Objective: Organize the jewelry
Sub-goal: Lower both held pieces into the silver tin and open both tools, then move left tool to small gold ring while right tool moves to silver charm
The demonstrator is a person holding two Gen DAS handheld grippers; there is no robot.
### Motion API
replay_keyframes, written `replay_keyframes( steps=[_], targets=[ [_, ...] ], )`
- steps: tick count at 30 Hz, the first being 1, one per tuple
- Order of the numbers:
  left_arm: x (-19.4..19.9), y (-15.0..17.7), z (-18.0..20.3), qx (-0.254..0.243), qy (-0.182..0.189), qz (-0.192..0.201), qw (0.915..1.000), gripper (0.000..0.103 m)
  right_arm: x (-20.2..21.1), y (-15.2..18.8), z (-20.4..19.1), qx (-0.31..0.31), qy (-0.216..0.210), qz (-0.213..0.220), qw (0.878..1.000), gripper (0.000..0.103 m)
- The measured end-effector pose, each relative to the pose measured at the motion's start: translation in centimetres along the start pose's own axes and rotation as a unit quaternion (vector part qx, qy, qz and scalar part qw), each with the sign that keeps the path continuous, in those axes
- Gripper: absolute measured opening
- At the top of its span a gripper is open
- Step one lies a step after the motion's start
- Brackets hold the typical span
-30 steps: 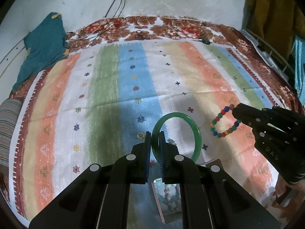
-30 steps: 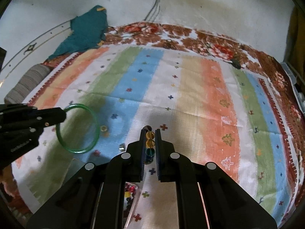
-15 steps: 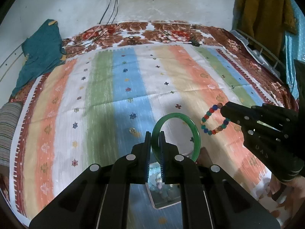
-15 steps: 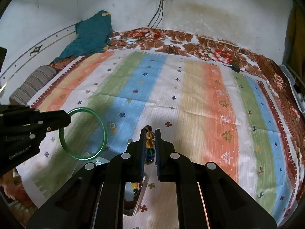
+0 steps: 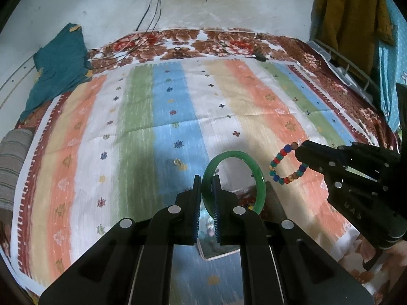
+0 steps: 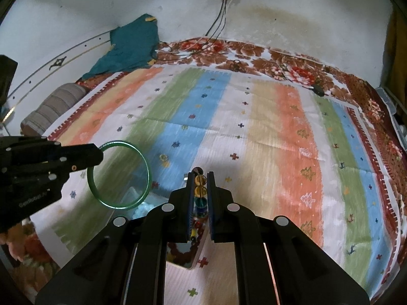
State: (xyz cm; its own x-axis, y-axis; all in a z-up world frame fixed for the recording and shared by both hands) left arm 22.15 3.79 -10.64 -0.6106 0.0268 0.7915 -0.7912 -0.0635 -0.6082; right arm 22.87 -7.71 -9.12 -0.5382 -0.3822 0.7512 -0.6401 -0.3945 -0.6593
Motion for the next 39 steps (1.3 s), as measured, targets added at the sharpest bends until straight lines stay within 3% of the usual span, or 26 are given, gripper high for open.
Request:
replay_keyframes(
  steps=[11,16,17,19,20,21,23,39],
  targets=[
    [0.1,1.8,0.5,-0.007,-0.013,-0.01,0.9998,0.008,1.1,1.2,-1.2,0.004,-0.013,0.001,1.0,0.01],
    [0.0,2.3,0.5,0.002,-0.008,-0.017,0.9998,0.009,0.6,2.2,-1.8,0.005,-0.025,-0.024,0.999,0.01],
    [-0.1,2.4,0.5,0.008,-0.004,-0.02,0.9998,0.01,0.5,2.4,-1.8,0.003,-0.026,-0.029,0.999,0.01],
    [-0.2,2.4,0.3,0.015,-0.001,-0.022,0.9996,0.025,0.4,2.3,-1.5,-0.001,-0.022,-0.029,0.999,0.011],
    [-0.3,2.3,0.1,0.018,-0.002,-0.022,0.9996,0.03,0.4,2.3,-1.3,-0.004,-0.02,-0.028,0.999,0.015],
    [-0.2,2.3,-0.1,0.021,-0.004,-0.022,0.9995,0.031,0.4,2.3,-1.0,-0.009,-0.017,-0.026,0.999,0.024],
    [-0.1,2.2,-0.7,0.029,-0.007,-0.021,0.9993,0.031,0.4,2.2,-0.4,-0.016,-0.013,-0.024,0.999,0.031],
    [-0.3,1.4,-3.0,0.05,-0.013,-0.025,0.9984,0.052,-0.8,1.6,0.4,-0.019,-0.009,-0.033,0.999,0.048]
  ],
)
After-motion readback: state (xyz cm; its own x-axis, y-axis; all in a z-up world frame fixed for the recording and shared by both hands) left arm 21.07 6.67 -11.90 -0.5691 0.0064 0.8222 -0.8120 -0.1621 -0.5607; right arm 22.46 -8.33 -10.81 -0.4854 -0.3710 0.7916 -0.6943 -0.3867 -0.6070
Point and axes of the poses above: each gripper's, at about its wrist camera, not at the fingertips, and x roughly against the way its jaws point, z to its right, y to its underside, the point moved 9 cm from there along -x, roughly the way its jaws point, and after that the axes turned 1 degree about -x, right-handed, at the moved point
